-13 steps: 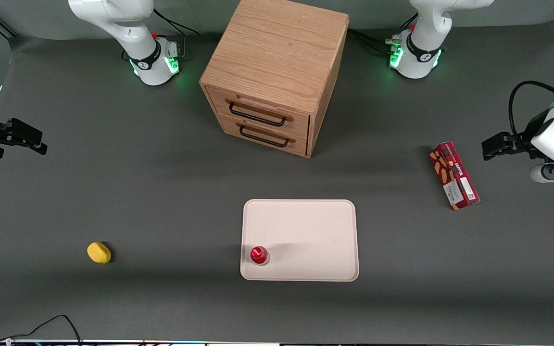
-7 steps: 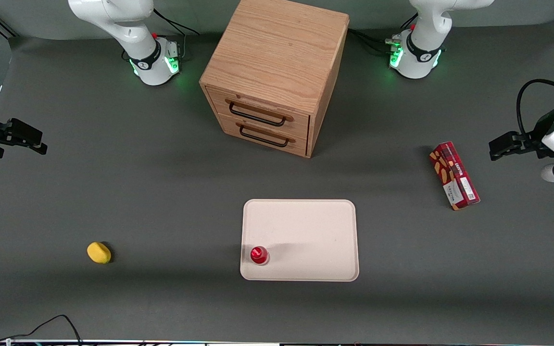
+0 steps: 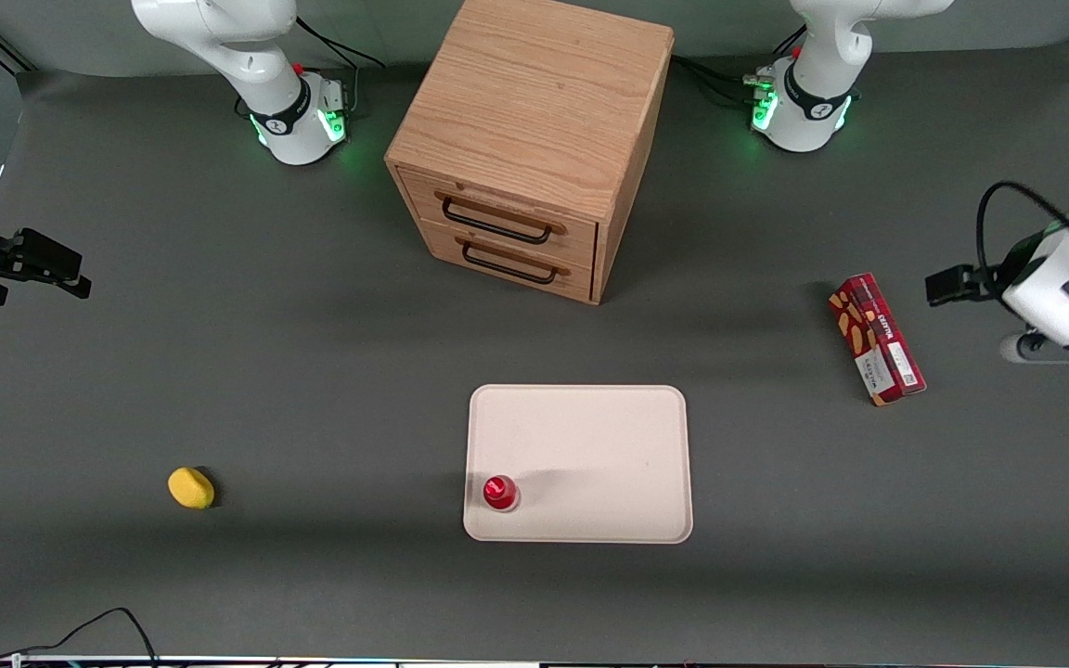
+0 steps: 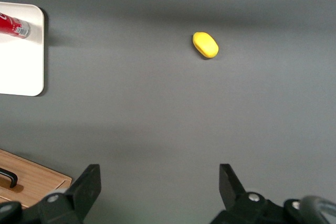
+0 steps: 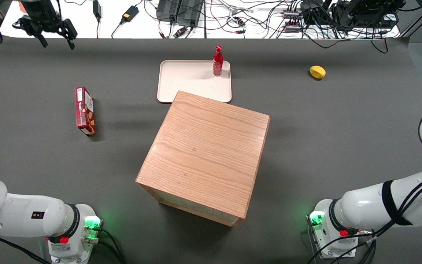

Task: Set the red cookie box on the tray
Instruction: 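Move the left gripper down over the red tartan cookie box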

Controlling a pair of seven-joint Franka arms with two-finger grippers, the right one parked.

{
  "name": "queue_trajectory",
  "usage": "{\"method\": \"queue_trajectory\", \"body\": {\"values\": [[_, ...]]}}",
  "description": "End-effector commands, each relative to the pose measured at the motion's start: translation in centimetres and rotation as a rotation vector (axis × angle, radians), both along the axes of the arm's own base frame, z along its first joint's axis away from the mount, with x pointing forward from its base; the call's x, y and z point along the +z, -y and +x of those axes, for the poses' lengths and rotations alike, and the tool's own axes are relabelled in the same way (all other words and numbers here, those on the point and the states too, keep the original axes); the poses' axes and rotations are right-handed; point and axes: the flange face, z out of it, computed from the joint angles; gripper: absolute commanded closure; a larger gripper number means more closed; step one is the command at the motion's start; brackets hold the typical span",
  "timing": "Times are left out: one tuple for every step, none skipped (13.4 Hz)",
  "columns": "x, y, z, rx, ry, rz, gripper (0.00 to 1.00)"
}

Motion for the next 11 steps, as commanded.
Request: {"method": "queue_trajectory", "body": {"values": [[-6.5,-3.2,-2.3,0.009,0.036,0.003,0.0],[-8.6,-3.8,-3.1,0.016,0.055,0.0,0.0],[-11.0,-4.2,-3.8,0.024,0.058,-0.001,0.0],[-13.2,-4.6,-4.5,0.038,0.063,-0.002,0.0],[-15.4,-4.8,-5.4,0.043,0.071,-0.005,0.0],[-17.3,-4.9,-6.1,0.071,0.088,-0.005,0.0],[-19.1,-5.4,-6.9,0.109,0.106,-0.004,0.0],[-20.3,-5.3,-7.3,0.115,0.125,-0.006,0.0],[-21.4,-5.6,-7.5,0.127,0.13,-0.007,0.0],[-22.3,-6.2,-7.4,0.141,0.132,-0.011,0.0],[-23.1,-6.8,-7.3,0.167,0.132,-0.013,0.0]]}}
